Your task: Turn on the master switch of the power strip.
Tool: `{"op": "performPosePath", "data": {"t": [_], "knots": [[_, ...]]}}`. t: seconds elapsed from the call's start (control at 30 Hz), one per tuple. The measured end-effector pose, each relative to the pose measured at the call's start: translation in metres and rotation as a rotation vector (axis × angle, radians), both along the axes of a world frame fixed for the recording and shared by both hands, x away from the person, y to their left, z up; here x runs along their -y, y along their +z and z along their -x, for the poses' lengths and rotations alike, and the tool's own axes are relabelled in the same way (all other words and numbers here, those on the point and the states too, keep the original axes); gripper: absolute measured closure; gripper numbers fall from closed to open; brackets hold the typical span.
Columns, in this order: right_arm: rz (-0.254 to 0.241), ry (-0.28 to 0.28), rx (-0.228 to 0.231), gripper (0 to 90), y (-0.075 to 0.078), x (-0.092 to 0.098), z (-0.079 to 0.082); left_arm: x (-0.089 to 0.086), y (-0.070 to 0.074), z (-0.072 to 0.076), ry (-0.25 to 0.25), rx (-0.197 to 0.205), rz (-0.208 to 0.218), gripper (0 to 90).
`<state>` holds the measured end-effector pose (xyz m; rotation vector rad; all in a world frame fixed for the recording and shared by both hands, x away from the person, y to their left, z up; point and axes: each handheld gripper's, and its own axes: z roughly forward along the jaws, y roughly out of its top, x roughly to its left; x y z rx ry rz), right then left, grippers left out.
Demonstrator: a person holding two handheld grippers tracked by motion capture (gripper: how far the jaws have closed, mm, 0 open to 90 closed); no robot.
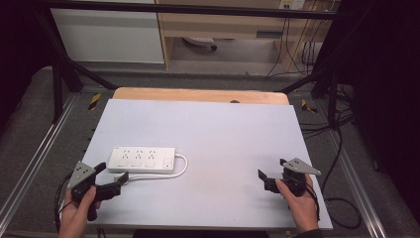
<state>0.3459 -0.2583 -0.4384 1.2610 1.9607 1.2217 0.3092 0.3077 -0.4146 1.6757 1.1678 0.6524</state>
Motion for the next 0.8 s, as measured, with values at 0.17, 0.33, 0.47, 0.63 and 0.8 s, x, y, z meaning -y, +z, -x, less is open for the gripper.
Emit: {"op": "performPosePath", "data": {"t": [0.17, 0.33, 0.47, 0.63, 0.8], "knots": [[0.002, 0.001, -0.022, 6.2, -0.002, -0.001, -0.001, 0.0, 0.001, 0.001, -0.001, 0.014, -0.002, 9.3], [-0.006, 0.009, -0.026, 5.6, -0.001, -0.004, 0.002, 0.001, 0.001, 0.002, -0.008, 0.009, -0.003, 9.3], [0.0, 0.018, -0.017, 4.8, 0.001, -0.008, 0.003, 0.003, 0.001, 0.003, -0.013, -0.006, -0.016, 9.2], [-0.004, 0.021, -0.016, 3.3, 0.002, -0.011, 0.004, 0.005, 0.004, 0.002, -0.039, -0.023, 0.057, 9.1], [-0.007, 0.025, -0.017, 3.0, 0.003, -0.012, 0.004, 0.007, 0.01, 0.0, -0.058, -0.019, 0.065, 8.7]]}}
